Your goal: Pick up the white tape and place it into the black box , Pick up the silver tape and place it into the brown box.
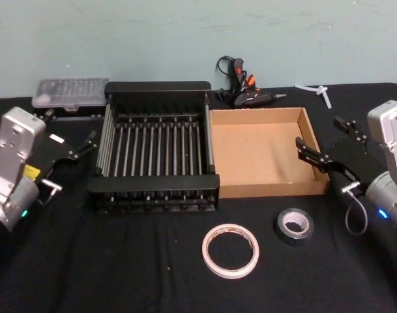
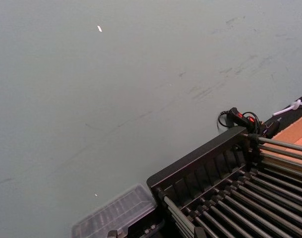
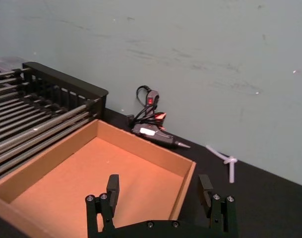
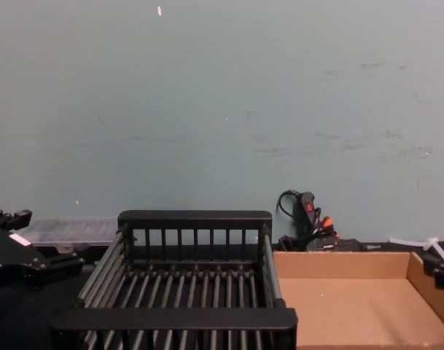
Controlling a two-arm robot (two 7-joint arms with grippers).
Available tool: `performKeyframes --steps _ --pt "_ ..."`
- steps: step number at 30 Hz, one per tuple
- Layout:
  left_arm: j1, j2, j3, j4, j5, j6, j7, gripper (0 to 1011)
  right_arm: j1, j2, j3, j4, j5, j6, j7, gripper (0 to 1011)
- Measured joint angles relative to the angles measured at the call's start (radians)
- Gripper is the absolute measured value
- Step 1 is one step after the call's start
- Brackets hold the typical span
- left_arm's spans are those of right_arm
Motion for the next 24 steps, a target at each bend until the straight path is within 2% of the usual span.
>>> performKeyframes --steps 5,24 --pt "0.000 0.000 0.000 0.000 0.000 0.000 0.000 1001 -0.040 0.004 0.026 -0.051 0.034 0.034 0.028 1000" --pt "0.000 0.000 0.000 0.000 0.000 0.000 0.000 1001 -0.207 0.023 0.108 -0.194 0.081 0.097 0.064 1000"
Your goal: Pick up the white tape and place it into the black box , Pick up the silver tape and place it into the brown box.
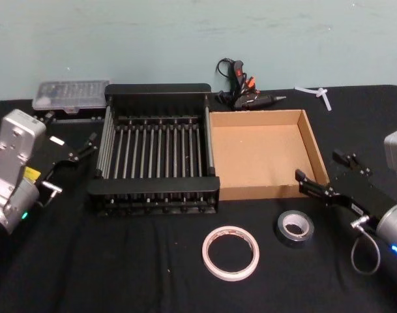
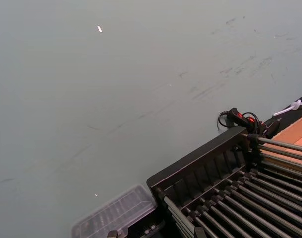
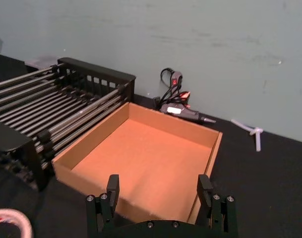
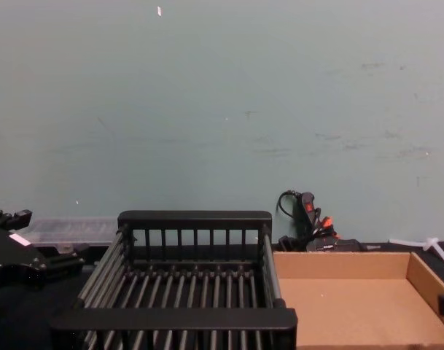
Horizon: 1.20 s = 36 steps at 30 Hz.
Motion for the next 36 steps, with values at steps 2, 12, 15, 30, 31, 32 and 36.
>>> performKeyframes --steps 2,12,15,30,31,32,36 --pt "0.000 0.000 0.000 0.000 0.000 0.000 0.000 1001 -0.012 0.002 0.005 -0.009 0.001 0.006 0.003 1000" --pt "0.000 0.000 0.000 0.000 0.000 0.000 0.000 1001 -0.084 0.012 0.026 -0.060 -0.005 0.062 0.021 1000" --pt "0.000 0.000 0.000 0.000 0.000 0.000 0.000 1001 -0.097 0.015 0.030 -0.073 -0.010 0.090 0.024 1000" --pt "0.000 0.000 0.000 0.000 0.000 0.000 0.000 1001 -0.103 -0.002 0.038 -0.082 -0.028 0.204 0.044 1000" --pt "0.000 0.000 0.000 0.000 0.000 0.000 0.000 1001 -0.103 -0.002 0.038 -0.082 -0.028 0.204 0.044 1000" --pt "0.000 0.000 0.000 0.000 0.000 0.000 0.000 1001 -0.100 -0.007 0.038 -0.079 -0.031 0.210 0.045 1000" --pt "0.000 0.000 0.000 0.000 0.000 0.000 0.000 1001 -0.091 -0.020 0.040 -0.067 -0.039 0.220 0.049 1000"
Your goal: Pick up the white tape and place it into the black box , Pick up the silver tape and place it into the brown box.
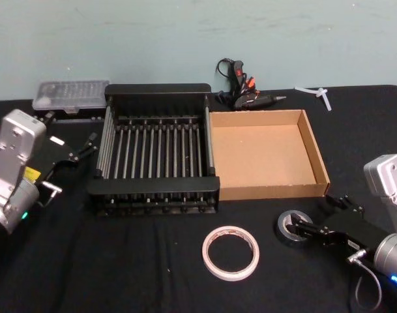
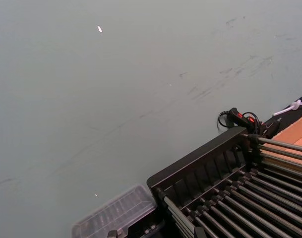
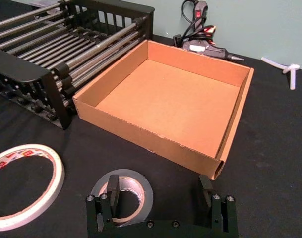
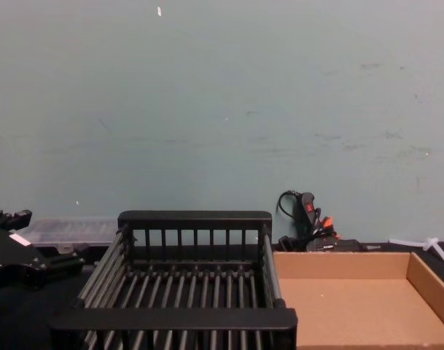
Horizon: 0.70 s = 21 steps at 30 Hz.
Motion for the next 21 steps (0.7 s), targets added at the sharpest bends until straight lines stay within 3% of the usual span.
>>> performKeyframes --steps 21 --pt "0.000 0.000 0.000 0.000 0.000 0.000 0.000 1001 0.021 -0.043 0.018 0.034 -0.042 0.050 0.036 1000"
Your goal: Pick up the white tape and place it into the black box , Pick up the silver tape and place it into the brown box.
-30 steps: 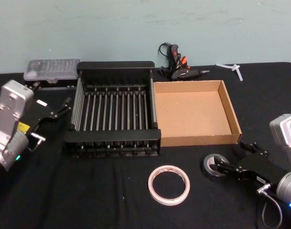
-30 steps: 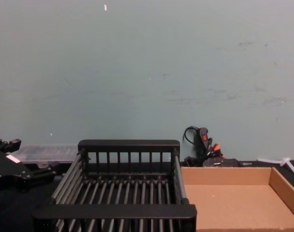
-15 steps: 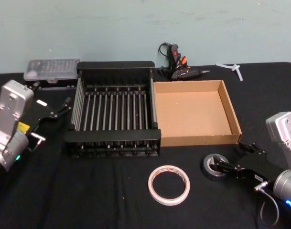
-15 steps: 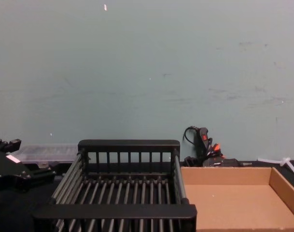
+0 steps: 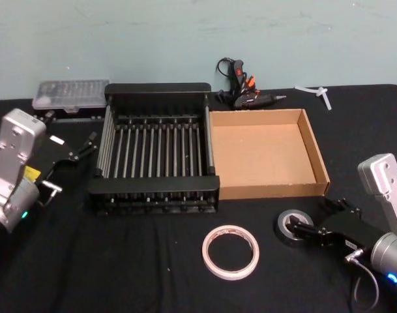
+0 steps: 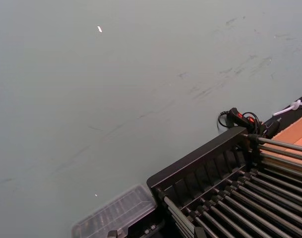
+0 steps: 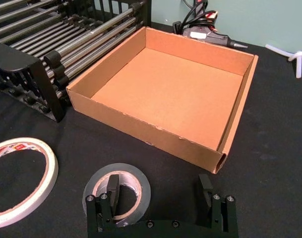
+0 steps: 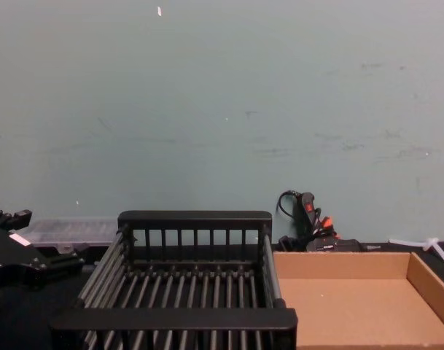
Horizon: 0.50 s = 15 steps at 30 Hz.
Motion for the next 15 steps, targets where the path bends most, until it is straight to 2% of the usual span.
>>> performKeyframes --steps 15 --pt "0.000 0.000 0.000 0.000 0.000 0.000 0.000 1001 0.002 -0.020 0.008 0.006 -0.021 0.011 0.013 1000"
